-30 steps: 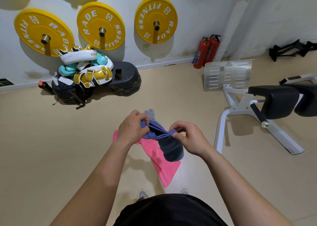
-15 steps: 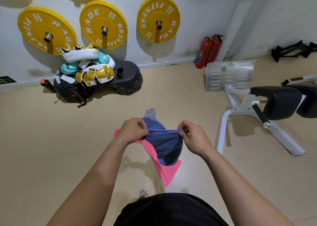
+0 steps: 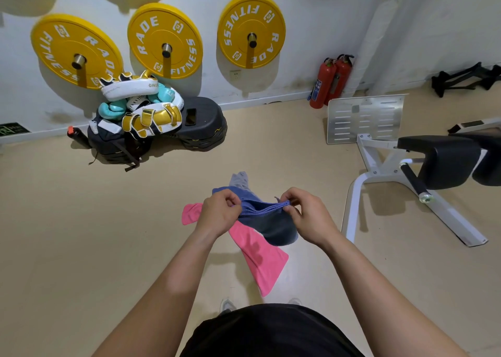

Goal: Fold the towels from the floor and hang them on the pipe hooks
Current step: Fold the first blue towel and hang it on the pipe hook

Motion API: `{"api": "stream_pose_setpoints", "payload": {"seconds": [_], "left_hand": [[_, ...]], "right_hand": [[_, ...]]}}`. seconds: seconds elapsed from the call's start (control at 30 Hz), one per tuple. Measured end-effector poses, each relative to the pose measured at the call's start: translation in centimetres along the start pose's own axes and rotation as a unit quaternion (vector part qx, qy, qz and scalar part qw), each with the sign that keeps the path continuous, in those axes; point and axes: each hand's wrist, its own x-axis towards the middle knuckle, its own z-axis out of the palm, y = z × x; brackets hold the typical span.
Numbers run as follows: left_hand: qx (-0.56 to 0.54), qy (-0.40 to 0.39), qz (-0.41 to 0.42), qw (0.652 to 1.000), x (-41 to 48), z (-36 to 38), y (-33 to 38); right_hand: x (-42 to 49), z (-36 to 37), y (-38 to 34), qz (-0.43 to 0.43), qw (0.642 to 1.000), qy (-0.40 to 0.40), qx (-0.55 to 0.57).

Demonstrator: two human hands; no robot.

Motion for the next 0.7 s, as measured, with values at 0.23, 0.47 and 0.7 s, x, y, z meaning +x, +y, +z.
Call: {"api": "stream_pose_setpoints", "payload": {"seconds": [0.23,0.47,0.7], "left_hand": [[-0.025,0.017,0.024,0.999,-0.4,-0.1,-0.7],[-0.107,-0.039,-0.035,0.993,-0.4,-1.3,-0.5],[-0.076,-0.091,-0.004,0.993,-0.7,-1.5,-0.7]], "right_hand": [[-0.1,-0.5,0.3,0.003,1.000,0.012,-0.001],[0.1,-0.3,1.0,0.025,0.999,-0.005,-0.043],[-0.1,0.0,0.8,0.043,0.999,0.005,0.001]]}}
